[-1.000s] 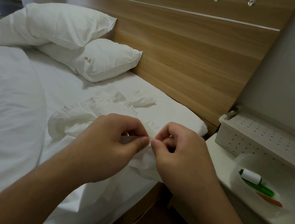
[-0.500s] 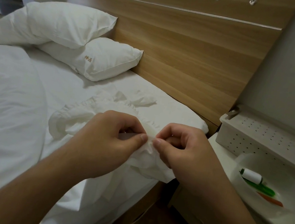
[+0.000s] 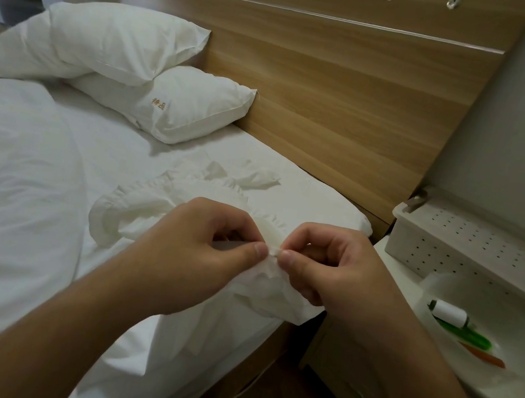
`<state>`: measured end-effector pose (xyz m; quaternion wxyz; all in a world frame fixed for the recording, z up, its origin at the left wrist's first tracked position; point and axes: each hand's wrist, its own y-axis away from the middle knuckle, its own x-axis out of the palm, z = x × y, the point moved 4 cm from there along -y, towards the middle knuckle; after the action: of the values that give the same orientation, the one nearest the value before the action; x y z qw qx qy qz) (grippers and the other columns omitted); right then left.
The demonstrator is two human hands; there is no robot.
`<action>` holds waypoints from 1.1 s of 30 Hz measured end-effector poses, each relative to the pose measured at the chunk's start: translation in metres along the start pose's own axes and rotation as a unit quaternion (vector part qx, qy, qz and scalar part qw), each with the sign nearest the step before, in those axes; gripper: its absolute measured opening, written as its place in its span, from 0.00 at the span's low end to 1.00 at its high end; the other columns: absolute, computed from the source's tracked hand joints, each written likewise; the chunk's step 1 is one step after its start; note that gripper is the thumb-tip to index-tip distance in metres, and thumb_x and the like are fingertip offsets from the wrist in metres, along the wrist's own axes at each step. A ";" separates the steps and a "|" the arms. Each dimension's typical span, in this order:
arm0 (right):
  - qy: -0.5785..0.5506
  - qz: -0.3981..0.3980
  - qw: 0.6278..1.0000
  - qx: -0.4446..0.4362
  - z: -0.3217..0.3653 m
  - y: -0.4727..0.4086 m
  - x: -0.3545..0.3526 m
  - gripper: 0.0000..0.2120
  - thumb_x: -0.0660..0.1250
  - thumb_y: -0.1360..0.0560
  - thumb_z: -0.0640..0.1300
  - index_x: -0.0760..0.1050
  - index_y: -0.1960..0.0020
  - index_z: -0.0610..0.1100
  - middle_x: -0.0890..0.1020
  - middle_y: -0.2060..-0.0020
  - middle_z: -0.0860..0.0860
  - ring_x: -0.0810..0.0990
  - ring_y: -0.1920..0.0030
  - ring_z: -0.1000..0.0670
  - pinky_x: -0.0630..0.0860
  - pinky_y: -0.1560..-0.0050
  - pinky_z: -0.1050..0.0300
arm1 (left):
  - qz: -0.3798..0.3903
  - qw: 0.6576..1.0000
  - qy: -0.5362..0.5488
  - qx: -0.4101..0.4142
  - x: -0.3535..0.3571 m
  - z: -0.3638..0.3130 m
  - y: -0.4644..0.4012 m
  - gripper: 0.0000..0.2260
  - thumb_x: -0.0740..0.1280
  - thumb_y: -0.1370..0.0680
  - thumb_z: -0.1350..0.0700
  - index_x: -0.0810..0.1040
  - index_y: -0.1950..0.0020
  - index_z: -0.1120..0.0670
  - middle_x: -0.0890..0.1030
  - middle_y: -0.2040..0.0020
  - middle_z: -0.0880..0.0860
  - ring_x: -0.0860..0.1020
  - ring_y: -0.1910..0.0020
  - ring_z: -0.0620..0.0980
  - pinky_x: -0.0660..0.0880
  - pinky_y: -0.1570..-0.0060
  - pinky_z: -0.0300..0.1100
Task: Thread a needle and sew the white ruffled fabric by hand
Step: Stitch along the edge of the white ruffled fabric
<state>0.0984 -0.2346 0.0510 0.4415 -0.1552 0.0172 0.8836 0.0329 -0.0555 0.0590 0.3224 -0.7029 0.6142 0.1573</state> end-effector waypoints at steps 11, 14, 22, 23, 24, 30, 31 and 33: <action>-0.084 0.035 0.996 -0.014 -0.006 -0.002 0.004 0.08 0.69 0.21 0.36 0.82 0.58 0.41 0.75 0.72 0.48 0.71 0.70 0.53 0.68 0.69 0.60 | 0.023 0.994 0.099 -0.031 0.003 0.001 0.001 0.07 0.74 0.21 0.48 0.88 0.56 0.48 0.86 0.62 0.54 0.84 0.58 0.61 0.81 0.57 0.58; -0.102 0.041 0.994 -0.013 -0.009 -0.002 0.007 0.08 0.69 0.21 0.38 0.82 0.58 0.42 0.74 0.72 0.48 0.70 0.71 0.53 0.67 0.69 0.60 | 0.022 0.992 0.120 -0.038 0.004 0.002 0.002 0.07 0.75 0.21 0.49 0.88 0.56 0.49 0.86 0.62 0.56 0.84 0.57 0.64 0.80 0.56 0.62; -0.146 0.062 0.987 -0.012 -0.017 -0.007 0.008 0.06 0.70 0.21 0.41 0.81 0.57 0.42 0.72 0.73 0.48 0.68 0.72 0.53 0.66 0.70 0.60 | 0.021 0.985 0.167 -0.047 0.007 0.004 0.001 0.12 0.74 0.25 0.44 0.88 0.54 0.52 0.87 0.59 0.61 0.82 0.53 0.71 0.79 0.55 0.66; -0.154 0.066 0.986 -0.016 -0.017 -0.008 0.009 0.05 0.70 0.23 0.42 0.81 0.56 0.43 0.71 0.73 0.48 0.68 0.72 0.53 0.66 0.70 0.60 | 0.020 0.984 0.172 -0.048 0.007 0.005 0.001 0.12 0.74 0.25 0.45 0.88 0.54 0.52 0.86 0.58 0.62 0.82 0.53 0.72 0.78 0.56 0.63; -0.164 0.072 0.984 -0.022 -0.017 -0.008 0.009 0.04 0.69 0.23 0.42 0.81 0.54 0.43 0.71 0.73 0.48 0.67 0.73 0.53 0.65 0.70 0.59 | 0.020 0.983 0.177 -0.049 0.007 0.006 0.001 0.12 0.74 0.25 0.45 0.88 0.54 0.53 0.86 0.58 0.63 0.81 0.53 0.72 0.77 0.57 0.59; -0.181 0.087 0.979 -0.038 -0.018 -0.009 0.008 0.06 0.68 0.23 0.41 0.77 0.46 0.43 0.67 0.74 0.48 0.64 0.72 0.51 0.63 0.70 0.56 | 0.038 0.980 0.186 -0.053 0.007 0.005 0.001 0.12 0.74 0.25 0.45 0.88 0.54 0.53 0.85 0.57 0.65 0.81 0.57 0.67 0.74 0.54 0.53; -0.185 0.089 0.978 -0.040 -0.017 -0.009 0.008 0.06 0.68 0.23 0.40 0.76 0.46 0.43 0.66 0.74 0.48 0.64 0.72 0.51 0.62 0.70 0.56 | 0.040 0.981 0.185 -0.053 0.007 0.005 0.001 0.12 0.74 0.24 0.45 0.88 0.54 0.53 0.85 0.57 0.64 0.81 0.55 0.69 0.74 0.54 0.53; -0.185 0.092 0.977 -0.042 -0.016 -0.009 0.010 0.08 0.69 0.23 0.40 0.74 0.46 0.41 0.67 0.74 0.49 0.64 0.72 0.51 0.61 0.70 0.55 | 0.046 0.981 0.182 -0.052 0.008 0.004 0.001 0.11 0.73 0.24 0.45 0.89 0.54 0.51 0.86 0.57 0.61 0.82 0.52 0.69 0.76 0.53 0.55</action>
<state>0.1035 -0.2240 0.0335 0.3467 -0.0051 -0.0882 0.9338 0.0340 -0.0593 0.0504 0.1611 -0.7066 0.6852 0.0730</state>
